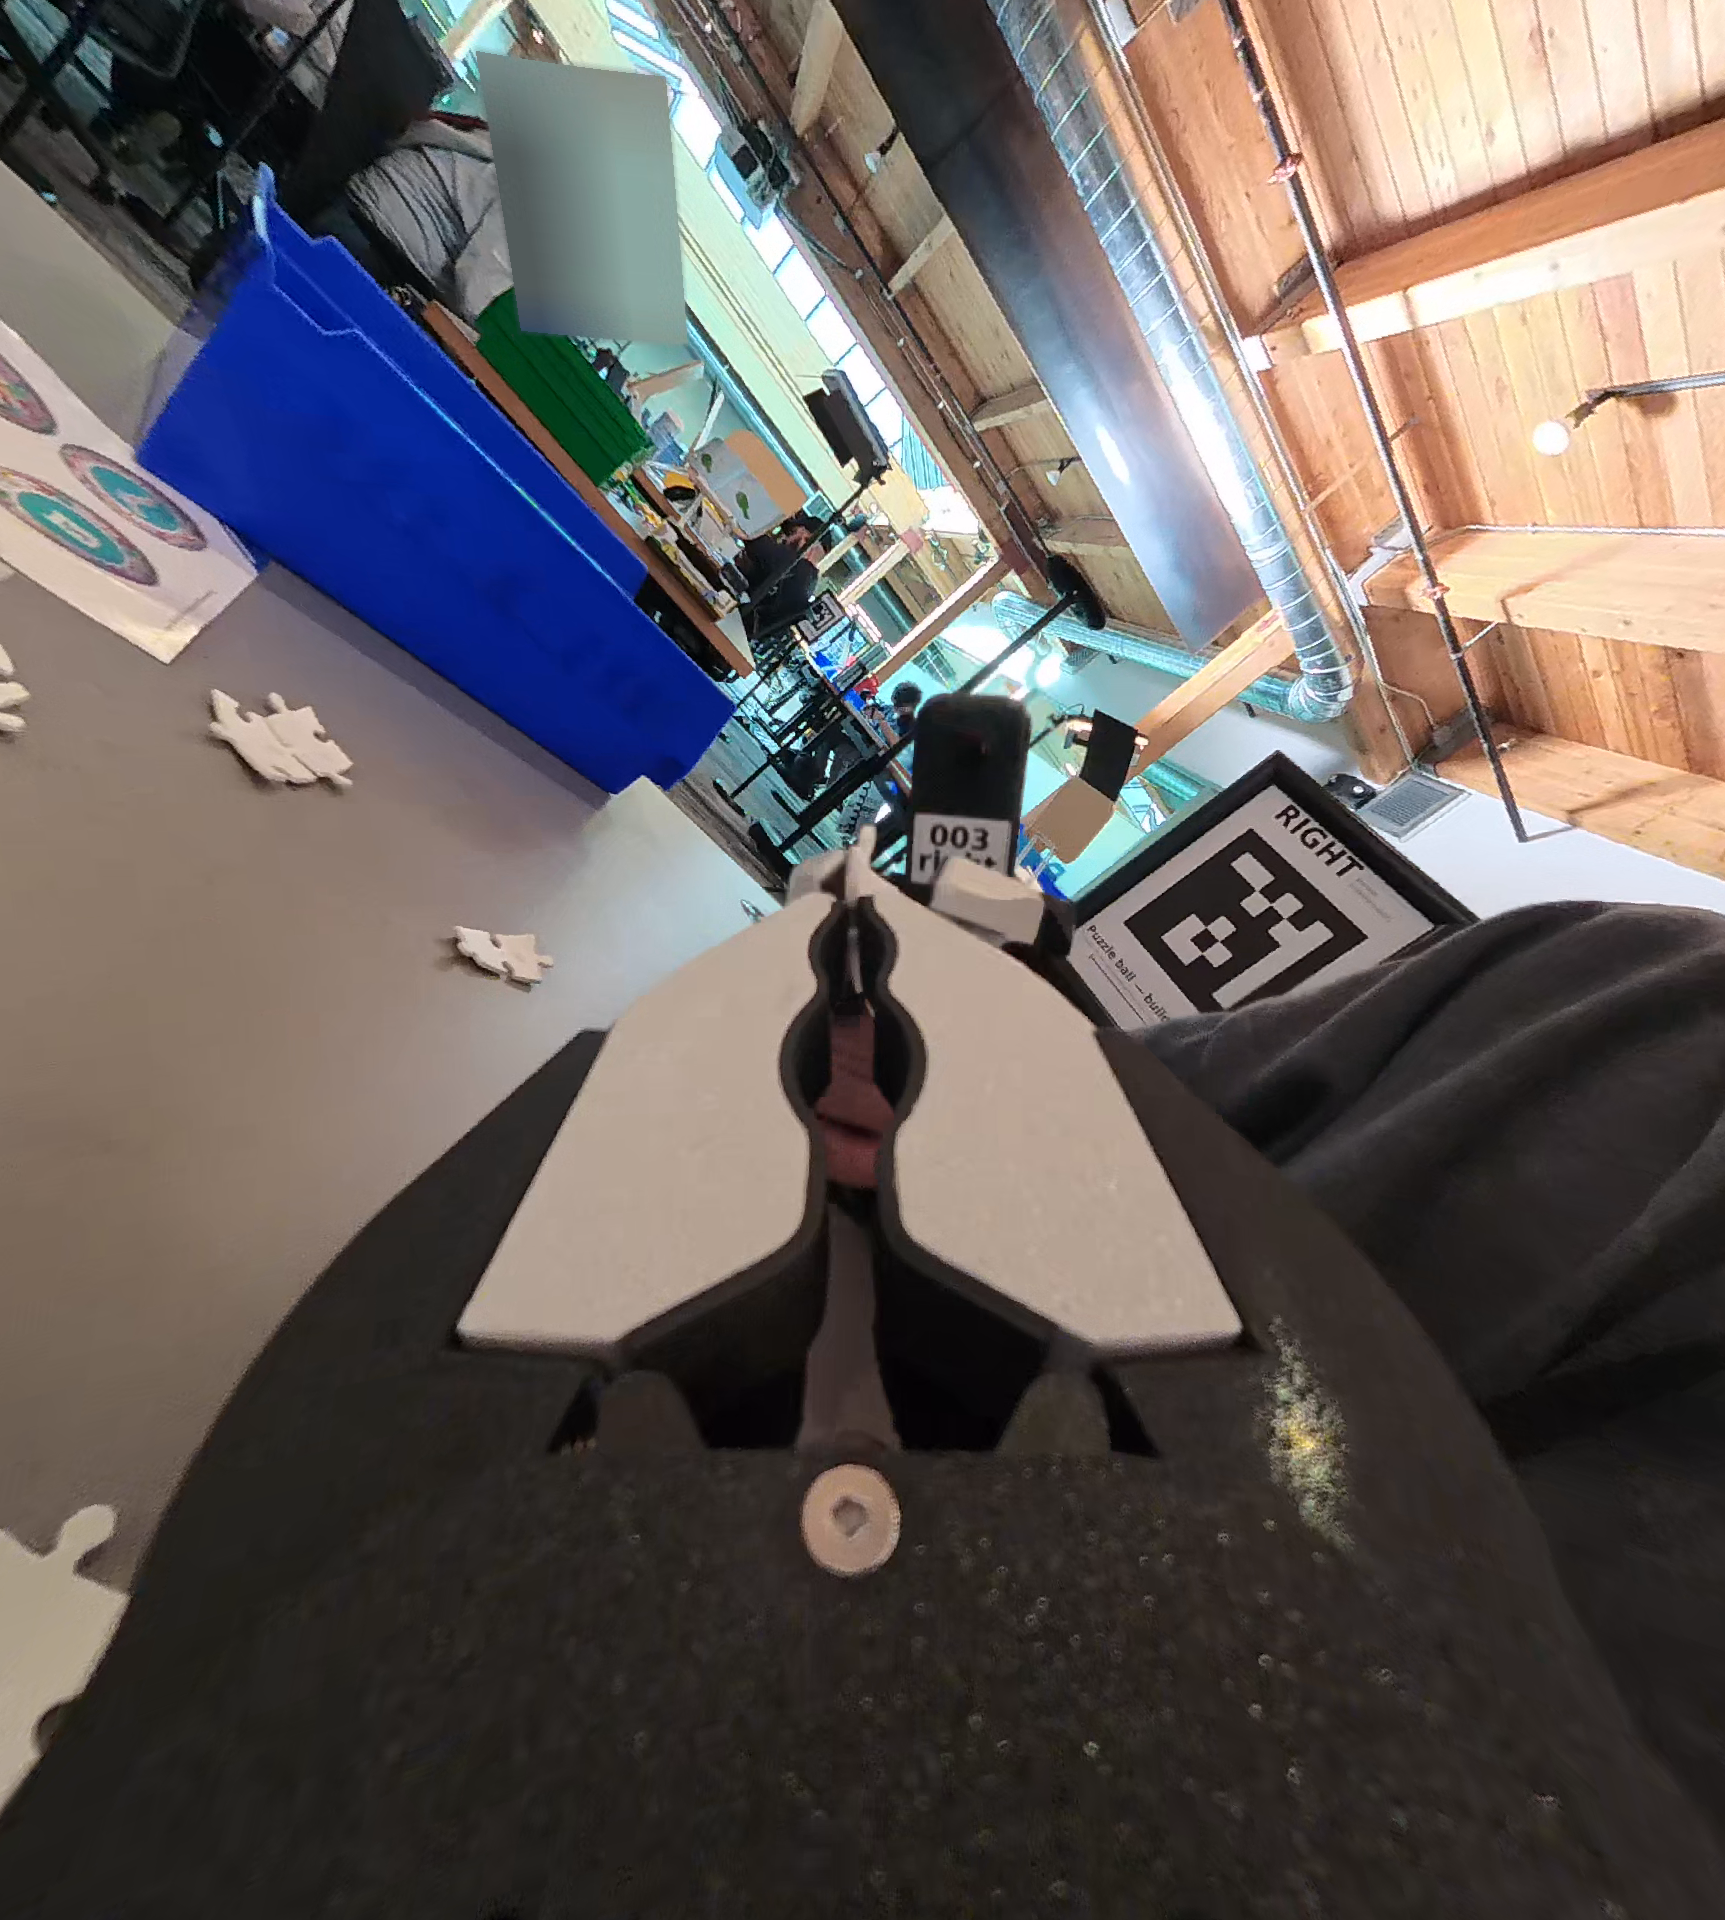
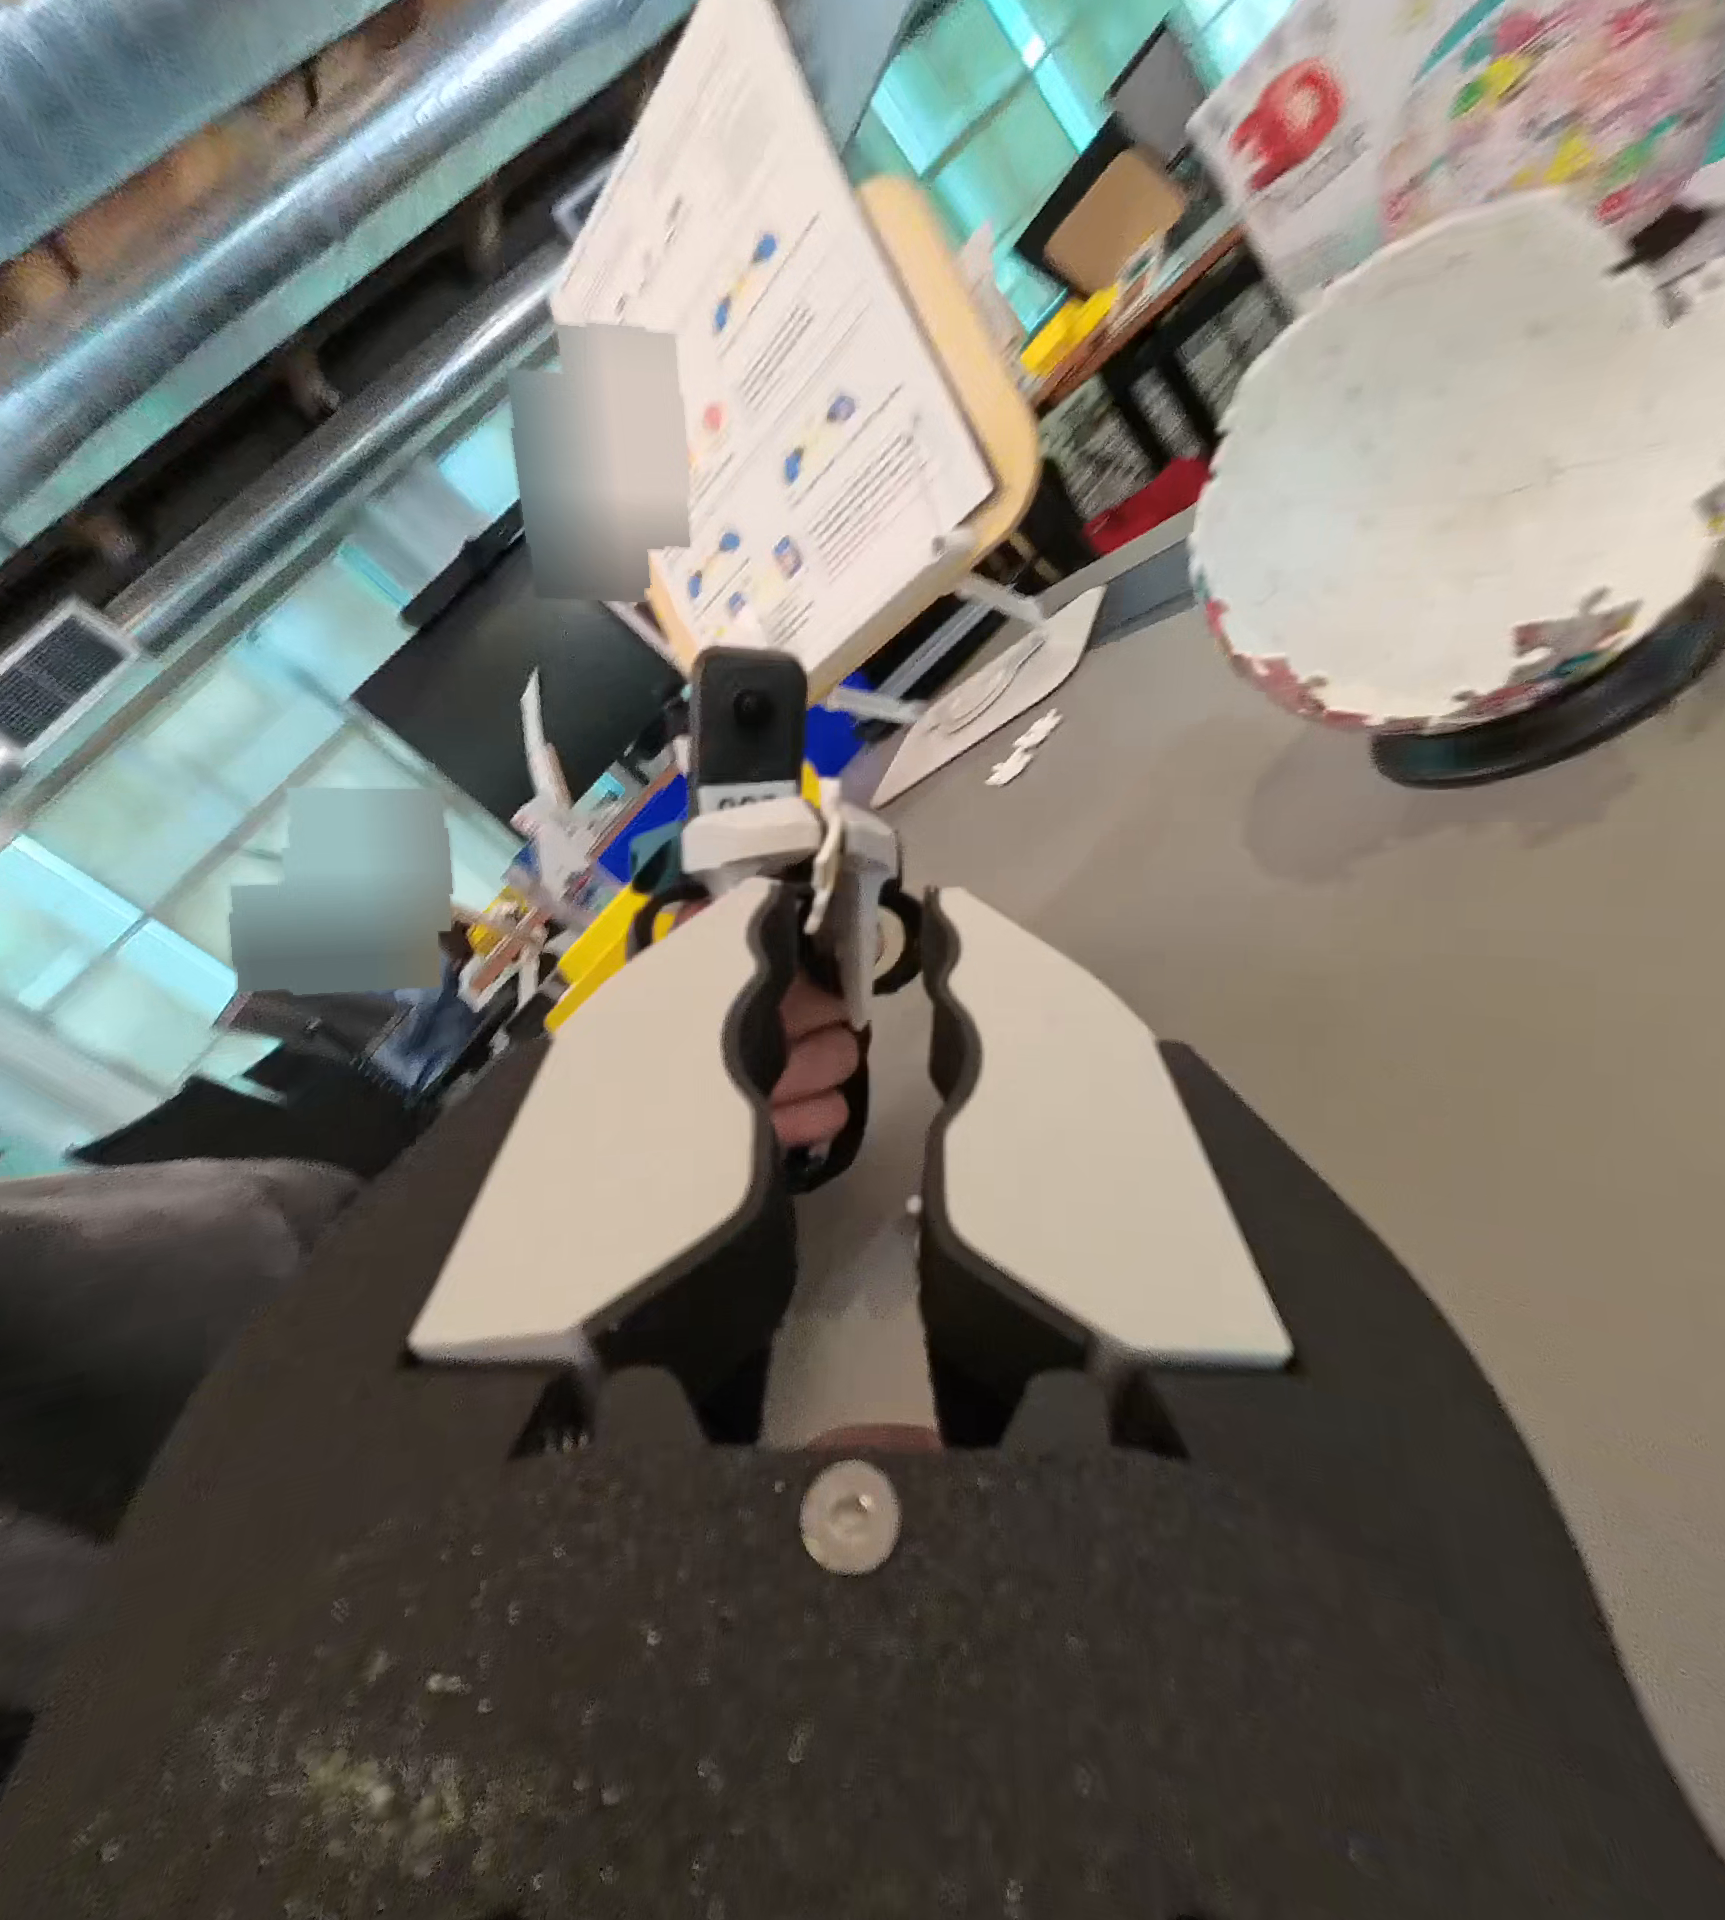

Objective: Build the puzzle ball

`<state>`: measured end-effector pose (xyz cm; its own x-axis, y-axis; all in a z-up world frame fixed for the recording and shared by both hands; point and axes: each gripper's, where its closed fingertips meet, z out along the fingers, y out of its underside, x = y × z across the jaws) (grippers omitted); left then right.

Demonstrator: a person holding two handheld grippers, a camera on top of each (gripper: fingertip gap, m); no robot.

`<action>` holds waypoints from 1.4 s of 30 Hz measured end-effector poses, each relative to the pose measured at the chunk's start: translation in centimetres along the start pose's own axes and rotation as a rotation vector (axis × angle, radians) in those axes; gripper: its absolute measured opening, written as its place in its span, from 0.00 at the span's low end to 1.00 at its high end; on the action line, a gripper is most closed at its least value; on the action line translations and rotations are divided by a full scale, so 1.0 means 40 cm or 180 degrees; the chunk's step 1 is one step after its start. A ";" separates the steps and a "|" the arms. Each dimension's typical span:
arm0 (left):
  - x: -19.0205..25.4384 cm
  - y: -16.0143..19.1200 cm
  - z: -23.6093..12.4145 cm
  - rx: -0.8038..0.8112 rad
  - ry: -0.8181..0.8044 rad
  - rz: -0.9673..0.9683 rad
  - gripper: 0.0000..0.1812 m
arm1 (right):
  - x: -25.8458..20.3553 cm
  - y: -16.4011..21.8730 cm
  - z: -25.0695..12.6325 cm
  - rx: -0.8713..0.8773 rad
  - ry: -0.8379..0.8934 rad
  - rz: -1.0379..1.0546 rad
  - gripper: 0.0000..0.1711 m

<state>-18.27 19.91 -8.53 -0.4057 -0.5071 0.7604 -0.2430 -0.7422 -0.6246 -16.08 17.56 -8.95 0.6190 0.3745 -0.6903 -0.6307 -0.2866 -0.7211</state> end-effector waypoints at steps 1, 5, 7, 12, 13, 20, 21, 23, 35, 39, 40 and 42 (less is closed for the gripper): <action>-0.002 0.003 0.002 -0.0001 -0.0008 -0.0003 0.01 | 0.001 0.006 0.004 0.0043 0.0043 -0.0035 0.13; -0.005 0.016 0.011 -0.0036 0.0010 -0.0038 0.01 | -0.007 0.029 0.025 -0.0067 0.0002 0.0122 0.11; -0.008 0.021 0.014 -0.0039 0.0002 -0.0046 0.01 | -0.006 0.026 0.029 -0.0045 -0.0010 0.0165 0.08; -0.020 0.027 0.014 -0.0037 -0.0016 -0.0099 0.01 | 0.005 0.043 0.041 -0.0138 0.0127 0.0238 0.01; -0.022 0.028 0.014 -0.0035 -0.0016 -0.0104 0.01 | 0.006 0.044 0.041 -0.0147 0.0143 0.0248 0.01; -0.077 0.016 -0.026 -0.0296 -0.0541 0.0471 0.10 | 0.069 -0.011 0.027 -0.0221 0.0451 0.0232 0.01; -0.096 0.003 -0.045 -0.0350 -0.0714 0.0655 0.13 | 0.095 -0.036 0.023 -0.0272 0.0572 0.0187 0.01; -0.136 -0.031 -0.088 -0.0450 -0.1051 0.1020 0.13 | 0.151 -0.086 0.021 -0.0511 0.0847 -0.0013 0.01; -0.527 -0.537 -0.393 0.0257 -0.2970 0.2187 0.13 | 0.384 -0.176 0.159 -0.1945 0.2215 -0.0208 0.01; -0.532 -0.532 -0.393 0.0262 -0.2816 0.2002 0.12 | 0.398 -0.148 0.174 -0.1979 0.2468 -0.0058 0.01; -0.525 -0.531 -0.392 0.0274 -0.2815 0.2063 0.12 | 0.400 -0.147 0.174 -0.1955 0.2535 -0.0039 0.01; -0.518 -0.514 -0.380 0.0166 -0.2783 0.2149 0.12 | 0.402 -0.149 0.180 -0.1923 0.2629 -0.0040 0.01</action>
<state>-18.26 52.34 -14.16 0.3265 -0.9344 0.1425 -0.1606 -0.2034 -0.9658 -5.74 31.62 -15.32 0.8972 -0.2787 -0.3426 -0.4222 -0.7690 -0.4800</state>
